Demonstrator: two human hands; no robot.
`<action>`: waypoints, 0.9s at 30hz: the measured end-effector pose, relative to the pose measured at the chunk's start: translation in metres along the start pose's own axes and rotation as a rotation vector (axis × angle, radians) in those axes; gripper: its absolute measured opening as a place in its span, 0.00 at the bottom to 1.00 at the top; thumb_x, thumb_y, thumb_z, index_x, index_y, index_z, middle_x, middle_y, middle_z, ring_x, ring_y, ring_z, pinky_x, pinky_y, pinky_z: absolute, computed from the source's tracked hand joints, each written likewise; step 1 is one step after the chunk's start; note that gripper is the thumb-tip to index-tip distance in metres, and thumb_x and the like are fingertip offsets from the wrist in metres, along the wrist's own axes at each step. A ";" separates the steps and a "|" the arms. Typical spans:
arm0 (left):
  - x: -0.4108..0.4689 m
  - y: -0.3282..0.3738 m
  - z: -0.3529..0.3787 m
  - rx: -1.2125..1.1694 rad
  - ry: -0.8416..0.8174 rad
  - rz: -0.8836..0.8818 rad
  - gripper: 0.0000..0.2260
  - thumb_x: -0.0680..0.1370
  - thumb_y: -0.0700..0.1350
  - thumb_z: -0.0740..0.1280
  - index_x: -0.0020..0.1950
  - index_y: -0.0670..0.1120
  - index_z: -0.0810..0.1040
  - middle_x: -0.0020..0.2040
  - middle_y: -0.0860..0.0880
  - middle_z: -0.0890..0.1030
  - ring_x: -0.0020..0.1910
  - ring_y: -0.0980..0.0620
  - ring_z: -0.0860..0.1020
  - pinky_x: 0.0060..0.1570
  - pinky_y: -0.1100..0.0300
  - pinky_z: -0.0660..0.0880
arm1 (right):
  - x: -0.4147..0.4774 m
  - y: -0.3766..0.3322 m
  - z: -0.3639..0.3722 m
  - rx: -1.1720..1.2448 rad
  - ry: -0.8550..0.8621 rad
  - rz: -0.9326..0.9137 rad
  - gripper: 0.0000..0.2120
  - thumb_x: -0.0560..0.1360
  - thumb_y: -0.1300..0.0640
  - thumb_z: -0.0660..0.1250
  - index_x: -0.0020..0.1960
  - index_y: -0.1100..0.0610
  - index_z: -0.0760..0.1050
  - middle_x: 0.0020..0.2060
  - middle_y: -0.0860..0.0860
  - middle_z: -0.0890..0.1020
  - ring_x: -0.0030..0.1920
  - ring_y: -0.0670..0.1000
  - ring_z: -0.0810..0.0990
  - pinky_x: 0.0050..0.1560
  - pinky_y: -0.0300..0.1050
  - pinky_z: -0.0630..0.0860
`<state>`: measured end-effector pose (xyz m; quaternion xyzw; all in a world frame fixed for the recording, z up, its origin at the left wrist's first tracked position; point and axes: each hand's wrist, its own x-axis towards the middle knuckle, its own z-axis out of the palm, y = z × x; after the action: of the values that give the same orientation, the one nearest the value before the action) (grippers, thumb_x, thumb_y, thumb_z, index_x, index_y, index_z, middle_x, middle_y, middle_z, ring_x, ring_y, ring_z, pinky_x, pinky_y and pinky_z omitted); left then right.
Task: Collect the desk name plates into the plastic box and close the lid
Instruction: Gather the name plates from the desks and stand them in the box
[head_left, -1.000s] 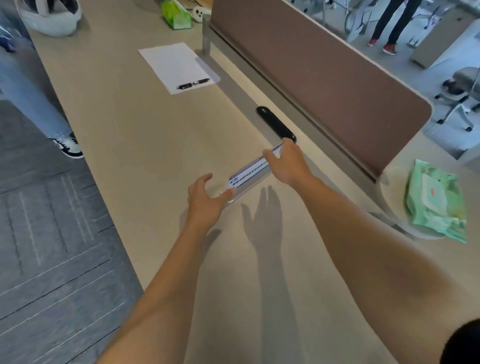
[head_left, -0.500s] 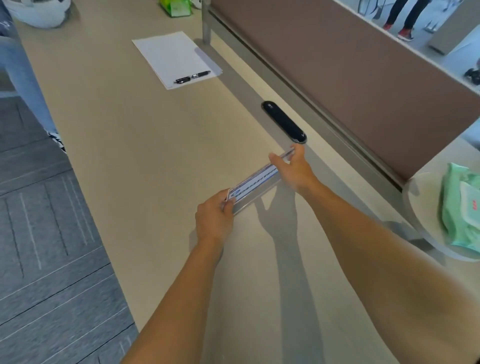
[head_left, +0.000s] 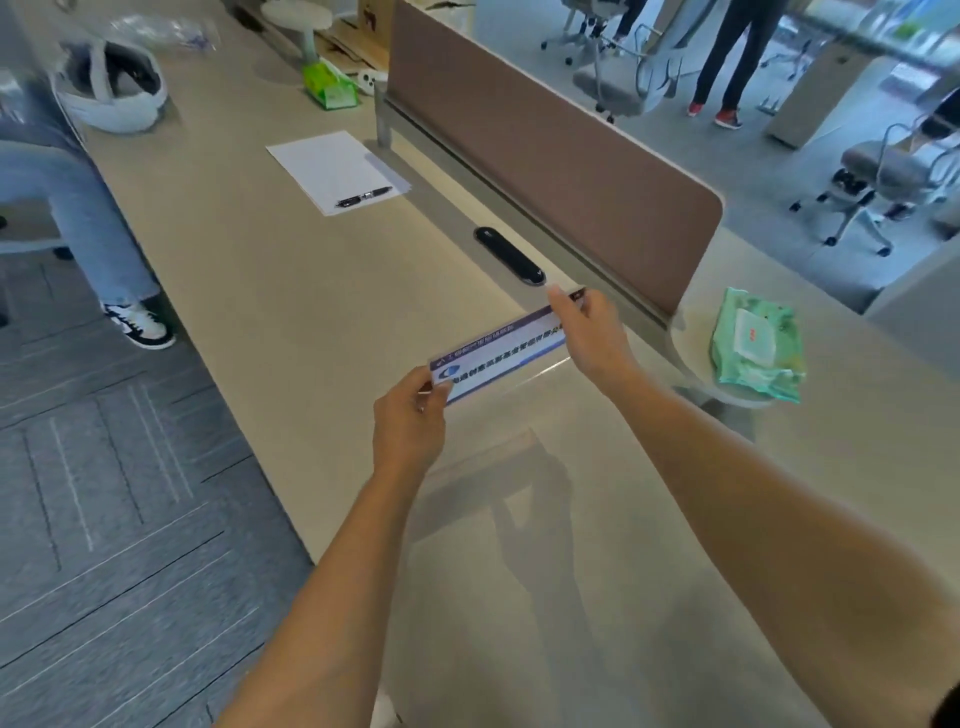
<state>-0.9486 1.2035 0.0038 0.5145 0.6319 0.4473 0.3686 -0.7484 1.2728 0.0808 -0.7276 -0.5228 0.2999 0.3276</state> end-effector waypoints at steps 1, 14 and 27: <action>-0.015 0.009 -0.004 0.000 -0.026 0.030 0.05 0.80 0.46 0.66 0.45 0.48 0.78 0.53 0.47 0.84 0.45 0.51 0.80 0.38 0.59 0.76 | -0.016 0.001 -0.014 0.008 0.016 -0.004 0.24 0.76 0.35 0.59 0.53 0.57 0.74 0.45 0.55 0.83 0.42 0.50 0.83 0.45 0.48 0.81; -0.265 0.126 0.013 -0.025 -0.121 0.232 0.10 0.80 0.44 0.67 0.39 0.42 0.74 0.43 0.53 0.83 0.38 0.55 0.80 0.36 0.56 0.76 | -0.233 0.055 -0.193 0.646 -0.157 0.194 0.39 0.58 0.28 0.73 0.61 0.51 0.73 0.52 0.53 0.84 0.54 0.58 0.83 0.49 0.58 0.81; -0.410 0.210 0.047 0.022 -1.056 0.423 0.41 0.64 0.48 0.82 0.64 0.77 0.64 0.72 0.64 0.66 0.71 0.59 0.65 0.67 0.56 0.68 | -0.419 0.111 -0.350 0.470 0.148 0.107 0.29 0.71 0.40 0.67 0.66 0.52 0.65 0.50 0.48 0.77 0.48 0.56 0.79 0.51 0.60 0.77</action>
<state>-0.7564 0.8249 0.1892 0.7875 0.2498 0.1870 0.5315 -0.5279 0.7879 0.2438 -0.6781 -0.3741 0.3760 0.5087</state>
